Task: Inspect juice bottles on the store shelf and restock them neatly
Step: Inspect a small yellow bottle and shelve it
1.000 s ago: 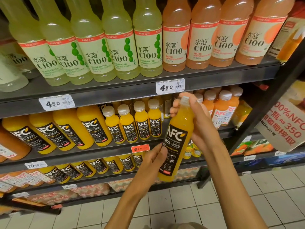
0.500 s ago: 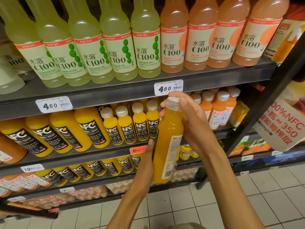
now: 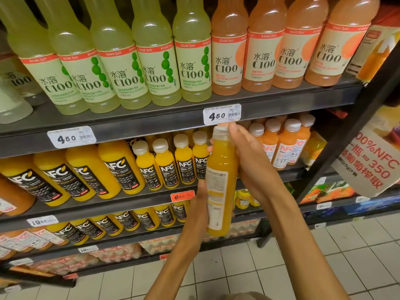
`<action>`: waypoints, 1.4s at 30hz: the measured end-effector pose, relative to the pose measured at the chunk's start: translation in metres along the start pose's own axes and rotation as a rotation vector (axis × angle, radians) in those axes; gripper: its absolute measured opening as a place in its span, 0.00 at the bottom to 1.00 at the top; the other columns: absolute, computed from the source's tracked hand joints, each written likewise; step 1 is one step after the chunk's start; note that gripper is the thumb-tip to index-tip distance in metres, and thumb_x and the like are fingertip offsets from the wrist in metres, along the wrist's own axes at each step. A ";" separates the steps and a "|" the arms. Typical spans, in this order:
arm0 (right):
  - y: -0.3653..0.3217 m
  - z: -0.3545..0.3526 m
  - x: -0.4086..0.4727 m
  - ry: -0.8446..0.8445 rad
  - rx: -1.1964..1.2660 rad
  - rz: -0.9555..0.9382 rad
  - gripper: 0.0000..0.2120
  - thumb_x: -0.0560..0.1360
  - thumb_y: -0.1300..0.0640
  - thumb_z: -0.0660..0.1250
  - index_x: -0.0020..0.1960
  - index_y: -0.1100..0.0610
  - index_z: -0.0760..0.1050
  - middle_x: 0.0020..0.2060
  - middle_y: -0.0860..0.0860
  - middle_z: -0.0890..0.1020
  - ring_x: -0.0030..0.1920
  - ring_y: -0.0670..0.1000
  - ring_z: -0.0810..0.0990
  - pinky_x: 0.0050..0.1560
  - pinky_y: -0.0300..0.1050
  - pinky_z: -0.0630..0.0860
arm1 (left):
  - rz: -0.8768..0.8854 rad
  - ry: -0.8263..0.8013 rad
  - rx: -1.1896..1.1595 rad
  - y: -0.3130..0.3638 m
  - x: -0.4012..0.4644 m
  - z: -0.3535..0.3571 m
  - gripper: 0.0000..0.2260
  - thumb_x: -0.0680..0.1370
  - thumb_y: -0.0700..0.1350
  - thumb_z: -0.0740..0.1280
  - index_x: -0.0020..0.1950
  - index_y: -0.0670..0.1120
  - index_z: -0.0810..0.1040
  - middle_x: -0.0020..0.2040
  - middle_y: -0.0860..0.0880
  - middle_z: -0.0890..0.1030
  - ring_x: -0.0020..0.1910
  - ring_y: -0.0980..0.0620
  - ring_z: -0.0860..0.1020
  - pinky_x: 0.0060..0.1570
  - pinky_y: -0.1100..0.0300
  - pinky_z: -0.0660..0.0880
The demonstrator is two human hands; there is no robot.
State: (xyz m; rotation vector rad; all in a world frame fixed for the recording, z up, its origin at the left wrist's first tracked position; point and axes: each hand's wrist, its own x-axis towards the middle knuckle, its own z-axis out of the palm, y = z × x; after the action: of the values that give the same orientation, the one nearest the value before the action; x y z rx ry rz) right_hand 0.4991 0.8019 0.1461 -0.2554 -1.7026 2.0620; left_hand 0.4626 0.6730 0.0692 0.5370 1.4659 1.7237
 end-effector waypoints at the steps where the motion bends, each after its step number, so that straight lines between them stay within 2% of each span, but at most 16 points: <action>1: 0.001 0.000 0.001 -0.020 0.036 0.020 0.22 0.73 0.37 0.61 0.54 0.54 0.75 0.39 0.53 0.84 0.40 0.48 0.83 0.39 0.40 0.78 | -0.078 -0.060 -0.104 0.000 0.001 -0.001 0.31 0.70 0.68 0.48 0.51 0.48 0.80 0.43 0.44 0.84 0.39 0.47 0.82 0.42 0.52 0.81; 4: 0.006 -0.001 0.004 -0.100 0.308 0.104 0.26 0.68 0.38 0.65 0.55 0.58 0.74 0.37 0.54 0.82 0.38 0.51 0.82 0.42 0.45 0.80 | -0.241 -0.240 -0.232 -0.002 0.005 0.000 0.36 0.74 0.67 0.45 0.45 0.40 0.79 0.36 0.40 0.81 0.31 0.45 0.80 0.34 0.55 0.78; 6: 0.008 -0.003 0.004 -0.123 0.370 0.114 0.23 0.70 0.40 0.66 0.54 0.58 0.73 0.35 0.52 0.80 0.37 0.51 0.81 0.40 0.45 0.78 | -0.273 -0.208 -0.245 -0.005 0.007 0.002 0.35 0.76 0.65 0.42 0.46 0.39 0.78 0.37 0.40 0.82 0.32 0.45 0.81 0.34 0.55 0.78; 10: 0.009 -0.004 0.005 -0.069 0.133 0.013 0.15 0.75 0.45 0.64 0.55 0.55 0.73 0.37 0.51 0.79 0.38 0.49 0.79 0.38 0.43 0.77 | -0.076 0.041 0.077 -0.009 0.004 -0.003 0.27 0.69 0.68 0.49 0.58 0.56 0.76 0.55 0.49 0.82 0.52 0.54 0.81 0.55 0.54 0.77; 13: 0.010 -0.002 0.004 0.007 0.080 0.022 0.19 0.75 0.42 0.63 0.58 0.54 0.72 0.40 0.51 0.82 0.42 0.48 0.81 0.40 0.42 0.78 | 0.015 0.002 0.153 -0.009 0.002 -0.004 0.29 0.60 0.79 0.53 0.52 0.66 0.75 0.51 0.60 0.82 0.48 0.62 0.81 0.47 0.63 0.78; 15: 0.011 -0.005 0.004 0.015 0.122 0.068 0.22 0.75 0.40 0.62 0.62 0.54 0.72 0.44 0.51 0.84 0.46 0.49 0.83 0.44 0.43 0.79 | 0.007 -0.076 0.068 -0.008 0.005 -0.008 0.36 0.60 0.79 0.58 0.55 0.56 0.78 0.45 0.51 0.84 0.41 0.51 0.83 0.40 0.58 0.79; 17: 0.012 -0.011 0.004 0.005 0.158 0.055 0.20 0.76 0.42 0.61 0.62 0.53 0.74 0.49 0.52 0.84 0.51 0.51 0.83 0.49 0.45 0.79 | -0.029 -0.205 -0.113 -0.005 0.007 -0.012 0.35 0.68 0.73 0.57 0.53 0.44 0.79 0.40 0.42 0.81 0.34 0.46 0.80 0.34 0.55 0.77; 19: 0.013 -0.015 0.005 -0.006 0.225 0.044 0.17 0.77 0.45 0.60 0.59 0.54 0.75 0.48 0.54 0.84 0.50 0.52 0.83 0.48 0.46 0.79 | -0.051 -0.288 -0.158 -0.009 0.010 -0.016 0.31 0.73 0.69 0.54 0.53 0.43 0.79 0.40 0.41 0.81 0.33 0.46 0.80 0.34 0.55 0.77; 21: 0.016 -0.017 0.005 -0.002 0.252 0.052 0.17 0.77 0.45 0.60 0.60 0.54 0.75 0.47 0.54 0.84 0.49 0.53 0.83 0.48 0.47 0.79 | -0.054 -0.253 -0.070 -0.018 0.015 -0.014 0.32 0.72 0.71 0.53 0.53 0.46 0.80 0.42 0.41 0.82 0.37 0.45 0.81 0.40 0.52 0.79; 23: 0.024 -0.018 0.004 0.020 0.191 0.030 0.16 0.77 0.45 0.61 0.60 0.50 0.75 0.47 0.54 0.84 0.50 0.54 0.82 0.52 0.51 0.78 | -0.072 -0.133 0.058 -0.025 0.022 -0.012 0.31 0.68 0.75 0.53 0.53 0.55 0.81 0.50 0.43 0.83 0.49 0.45 0.82 0.53 0.46 0.77; 26: 0.034 -0.021 0.002 0.038 0.057 -0.015 0.15 0.76 0.46 0.62 0.61 0.46 0.74 0.48 0.54 0.84 0.52 0.52 0.82 0.54 0.49 0.77 | -0.119 -0.049 0.109 -0.032 0.030 -0.012 0.20 0.68 0.71 0.54 0.51 0.69 0.79 0.57 0.54 0.81 0.59 0.50 0.79 0.62 0.42 0.72; 30: 0.036 -0.030 0.003 0.027 0.060 -0.029 0.16 0.75 0.46 0.64 0.62 0.46 0.74 0.53 0.55 0.83 0.55 0.50 0.81 0.50 0.43 0.77 | -0.110 -0.025 0.161 -0.047 0.043 -0.023 0.35 0.65 0.74 0.58 0.67 0.57 0.70 0.65 0.53 0.75 0.63 0.55 0.75 0.62 0.50 0.74; 32: 0.038 -0.036 0.005 0.000 0.017 -0.017 0.16 0.75 0.46 0.64 0.62 0.44 0.74 0.56 0.56 0.82 0.55 0.51 0.79 0.53 0.44 0.76 | -0.080 -0.053 0.242 -0.047 0.049 -0.025 0.28 0.66 0.68 0.65 0.63 0.60 0.70 0.59 0.61 0.76 0.56 0.67 0.76 0.53 0.66 0.76; 34: 0.040 -0.041 0.007 -0.043 -0.044 -0.005 0.15 0.76 0.47 0.63 0.63 0.43 0.74 0.56 0.54 0.81 0.56 0.50 0.79 0.56 0.44 0.75 | -0.065 -0.059 0.319 -0.047 0.060 -0.024 0.22 0.69 0.56 0.71 0.60 0.59 0.70 0.57 0.60 0.78 0.54 0.68 0.77 0.46 0.72 0.74; 37: 0.042 -0.043 0.011 -0.086 -0.129 0.016 0.17 0.74 0.45 0.67 0.63 0.40 0.72 0.56 0.51 0.81 0.57 0.47 0.79 0.54 0.39 0.75 | -0.006 0.030 0.306 -0.055 0.076 -0.021 0.21 0.72 0.41 0.73 0.60 0.54 0.71 0.54 0.58 0.79 0.50 0.67 0.79 0.44 0.73 0.74; 42: 0.055 -0.047 0.021 -0.078 -0.257 -0.004 0.20 0.72 0.59 0.71 0.59 0.40 0.72 0.53 0.54 0.80 0.56 0.51 0.79 0.52 0.40 0.76 | 0.000 0.121 0.294 -0.068 0.091 -0.015 0.23 0.72 0.38 0.72 0.66 0.45 0.71 0.55 0.52 0.80 0.52 0.63 0.79 0.45 0.71 0.75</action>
State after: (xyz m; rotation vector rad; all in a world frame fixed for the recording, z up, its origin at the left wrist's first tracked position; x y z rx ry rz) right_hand 0.4881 0.8451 0.0859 -0.2538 -2.0146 1.8706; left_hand 0.4172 0.7361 -0.0147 0.5928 1.8208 1.5725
